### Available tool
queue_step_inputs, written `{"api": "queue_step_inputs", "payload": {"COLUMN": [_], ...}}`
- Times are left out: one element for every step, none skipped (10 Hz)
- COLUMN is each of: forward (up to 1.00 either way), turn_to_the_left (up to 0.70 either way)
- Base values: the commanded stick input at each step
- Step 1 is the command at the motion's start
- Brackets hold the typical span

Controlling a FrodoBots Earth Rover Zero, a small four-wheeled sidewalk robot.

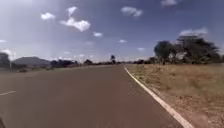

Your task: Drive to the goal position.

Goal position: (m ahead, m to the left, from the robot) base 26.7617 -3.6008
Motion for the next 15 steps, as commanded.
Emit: {"api": "queue_step_inputs", "payload": {"forward": [0.85, 0.85, 0.85, 0.85, 0.85, 0.85, 0.85, 0.85, 0.85, 0.85, 0.85, 0.85, 0.85, 0.85, 0.85], "turn_to_the_left": [0.0, 0.0, 0.0, 0.0, 0.0, 0.0, -0.33, -0.34, -0.1, 0.0, 0.0, -0.28, -0.34, -0.21, -0.04]}}
